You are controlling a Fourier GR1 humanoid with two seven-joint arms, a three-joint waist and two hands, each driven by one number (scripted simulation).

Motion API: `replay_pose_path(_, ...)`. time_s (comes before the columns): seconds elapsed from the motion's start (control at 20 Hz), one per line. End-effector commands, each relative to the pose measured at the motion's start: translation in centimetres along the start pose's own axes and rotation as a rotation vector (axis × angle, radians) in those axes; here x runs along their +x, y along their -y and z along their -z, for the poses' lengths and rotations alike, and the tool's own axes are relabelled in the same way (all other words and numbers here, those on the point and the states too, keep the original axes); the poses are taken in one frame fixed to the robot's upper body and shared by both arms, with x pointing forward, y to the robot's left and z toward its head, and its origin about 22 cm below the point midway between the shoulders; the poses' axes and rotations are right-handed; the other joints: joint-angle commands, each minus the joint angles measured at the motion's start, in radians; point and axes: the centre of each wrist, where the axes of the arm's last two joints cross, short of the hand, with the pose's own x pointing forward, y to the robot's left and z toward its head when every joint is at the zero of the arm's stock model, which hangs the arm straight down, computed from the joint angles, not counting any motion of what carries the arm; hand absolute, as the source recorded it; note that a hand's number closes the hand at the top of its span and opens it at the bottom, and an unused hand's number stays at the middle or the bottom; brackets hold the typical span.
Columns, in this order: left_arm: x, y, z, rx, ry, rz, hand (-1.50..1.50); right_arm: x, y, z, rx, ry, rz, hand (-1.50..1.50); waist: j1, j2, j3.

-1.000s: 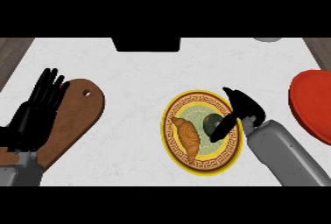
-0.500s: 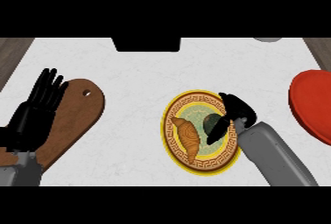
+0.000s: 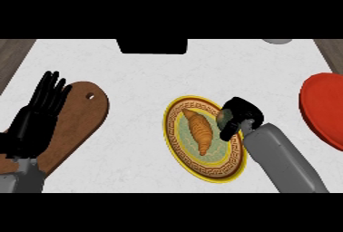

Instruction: Pick the squash from the plate and place it in the bowl

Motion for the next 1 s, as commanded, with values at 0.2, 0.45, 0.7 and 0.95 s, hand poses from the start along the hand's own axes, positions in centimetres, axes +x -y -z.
replay_pose_path(0.2, -1.2, -0.3, 0.3, 0.007, 0.007, 0.005, 0.0, 1.0, -1.5, 1.1, -0.006, 0.026, -0.117, 1.5, -0.001, 0.003, 0.002)
replay_pose_path(0.45, 0.4, 0.5, 0.4, 0.005, 0.011, -0.01, 0.0, 1.0, -0.3, 0.1, -0.062, 0.057, -0.161, 1.5, -0.004, 0.002, 0.002)
replay_pose_path(0.7, 0.0, -1.3, -0.7, 0.086, -0.023, -0.005, 0.0, -6.9, -1.0, -3.6, -0.052, 0.491, -0.419, 1.5, -0.08, -0.022, 0.004)
replay_pose_path(0.95, -0.2, -2.1, -1.6, 0.103, -0.03, 0.004, 0.0, -13.0, 1.0, -7.2, -0.205, 0.683, -0.47, 1.5, -0.112, -0.026, 0.004)
